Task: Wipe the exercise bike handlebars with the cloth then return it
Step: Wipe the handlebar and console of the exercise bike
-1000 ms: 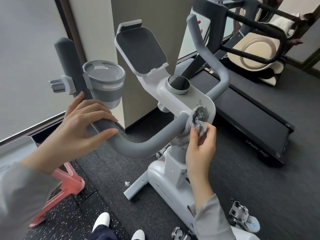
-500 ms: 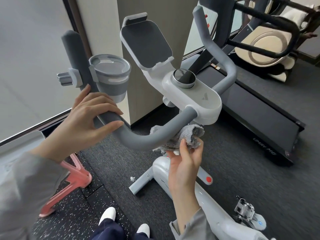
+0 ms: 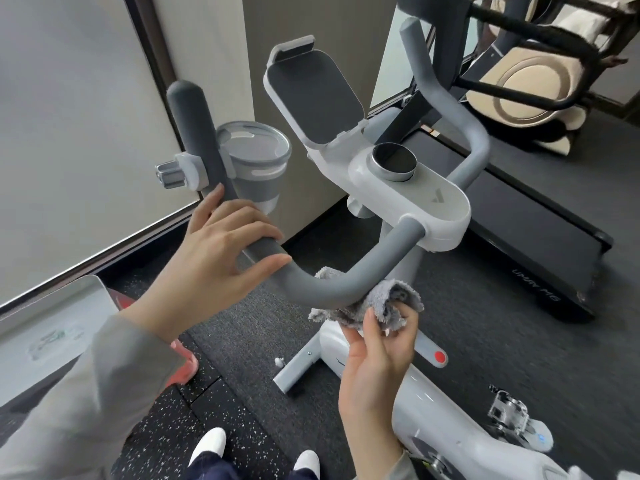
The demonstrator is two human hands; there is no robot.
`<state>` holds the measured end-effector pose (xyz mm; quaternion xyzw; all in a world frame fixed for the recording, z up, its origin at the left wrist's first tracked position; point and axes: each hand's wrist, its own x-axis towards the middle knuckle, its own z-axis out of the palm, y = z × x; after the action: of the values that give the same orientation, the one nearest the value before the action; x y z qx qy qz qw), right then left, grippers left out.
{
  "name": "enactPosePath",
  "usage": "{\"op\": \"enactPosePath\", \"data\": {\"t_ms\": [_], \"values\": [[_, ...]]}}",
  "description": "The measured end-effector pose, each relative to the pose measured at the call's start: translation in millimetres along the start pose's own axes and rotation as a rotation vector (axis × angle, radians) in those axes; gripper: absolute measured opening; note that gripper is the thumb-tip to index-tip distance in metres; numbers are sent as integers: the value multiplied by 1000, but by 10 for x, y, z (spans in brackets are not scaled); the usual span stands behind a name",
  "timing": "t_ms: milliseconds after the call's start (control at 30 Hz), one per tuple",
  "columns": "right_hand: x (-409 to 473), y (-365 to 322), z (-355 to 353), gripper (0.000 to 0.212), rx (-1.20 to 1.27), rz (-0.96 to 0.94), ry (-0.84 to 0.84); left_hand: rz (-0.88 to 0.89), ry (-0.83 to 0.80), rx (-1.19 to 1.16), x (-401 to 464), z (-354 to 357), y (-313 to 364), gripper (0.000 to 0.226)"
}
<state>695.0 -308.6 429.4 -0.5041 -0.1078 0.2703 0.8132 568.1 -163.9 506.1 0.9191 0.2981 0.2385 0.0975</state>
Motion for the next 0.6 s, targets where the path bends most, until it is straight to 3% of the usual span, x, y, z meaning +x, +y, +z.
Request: {"op": "enactPosePath", "data": {"t_ms": [167,333,400,500,600], "values": [[-256,135,233,41,-87,-109,176,86,-54,17,-14,-40,-127,41],[-483,292,608,26,-48,-212,356,244,-135,27,29,-155,-321,35],[-545,358,760,30,-55,-260,432,320,-147,-2,66,-212,-409,33],[-609,452,963,42,-94,-341,544,442,-112,-51,121,-308,-544,27],[-642,534,1152,34,-100,-427,622,544,-13,-62,170,-412,-679,19]]}}
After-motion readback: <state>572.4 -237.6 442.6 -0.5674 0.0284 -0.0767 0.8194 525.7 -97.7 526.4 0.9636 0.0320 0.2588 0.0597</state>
